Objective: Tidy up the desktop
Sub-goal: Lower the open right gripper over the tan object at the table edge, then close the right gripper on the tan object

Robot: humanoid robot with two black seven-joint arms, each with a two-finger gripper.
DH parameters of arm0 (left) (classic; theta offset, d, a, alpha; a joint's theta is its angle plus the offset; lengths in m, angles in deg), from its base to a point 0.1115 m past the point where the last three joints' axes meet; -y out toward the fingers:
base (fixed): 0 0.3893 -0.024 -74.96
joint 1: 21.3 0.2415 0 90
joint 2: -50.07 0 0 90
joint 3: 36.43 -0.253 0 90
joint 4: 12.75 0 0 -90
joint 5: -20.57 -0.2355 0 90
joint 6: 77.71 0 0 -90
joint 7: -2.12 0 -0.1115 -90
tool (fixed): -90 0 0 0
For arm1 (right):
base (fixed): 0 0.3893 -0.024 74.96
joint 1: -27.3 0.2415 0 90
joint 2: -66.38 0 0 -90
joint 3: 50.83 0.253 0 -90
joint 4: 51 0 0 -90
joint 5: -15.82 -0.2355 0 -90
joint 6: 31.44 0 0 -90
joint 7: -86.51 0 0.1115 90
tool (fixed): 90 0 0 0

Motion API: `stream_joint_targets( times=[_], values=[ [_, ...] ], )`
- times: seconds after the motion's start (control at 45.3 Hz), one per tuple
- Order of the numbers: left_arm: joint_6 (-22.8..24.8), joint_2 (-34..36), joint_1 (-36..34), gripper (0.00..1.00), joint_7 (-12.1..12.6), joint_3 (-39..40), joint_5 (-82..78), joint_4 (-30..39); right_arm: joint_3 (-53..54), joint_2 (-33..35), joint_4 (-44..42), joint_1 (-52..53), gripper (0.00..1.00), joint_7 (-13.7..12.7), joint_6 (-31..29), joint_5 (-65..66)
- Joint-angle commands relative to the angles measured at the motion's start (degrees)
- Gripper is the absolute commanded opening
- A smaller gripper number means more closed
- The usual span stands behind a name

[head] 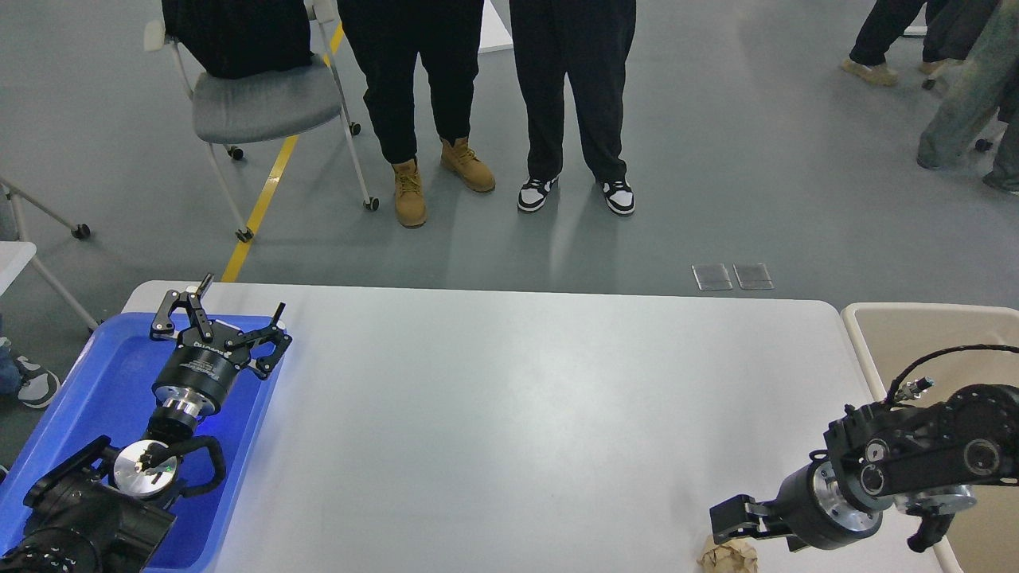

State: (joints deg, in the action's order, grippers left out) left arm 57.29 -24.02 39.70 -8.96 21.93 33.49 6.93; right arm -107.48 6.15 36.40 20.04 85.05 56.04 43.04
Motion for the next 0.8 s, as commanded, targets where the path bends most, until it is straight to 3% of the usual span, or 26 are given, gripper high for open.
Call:
stream_joint_targets(
  times=[0.0, 0.773],
  values=[
    [0.00, 0.00, 0.00, 1.00, 0.00, 0.00, -0.09, 0.00, 2.16, -0.15, -1.19, -2.76, 1.00, 0.05, 2.43, 0.82],
    [0.00, 0.00, 0.00, 1.00, 0.00, 0.00, -0.09, 0.00, 3.04, -4.19, -2.24, -6.62, 1.00, 0.05, 5.77, 0.38]
  ],
)
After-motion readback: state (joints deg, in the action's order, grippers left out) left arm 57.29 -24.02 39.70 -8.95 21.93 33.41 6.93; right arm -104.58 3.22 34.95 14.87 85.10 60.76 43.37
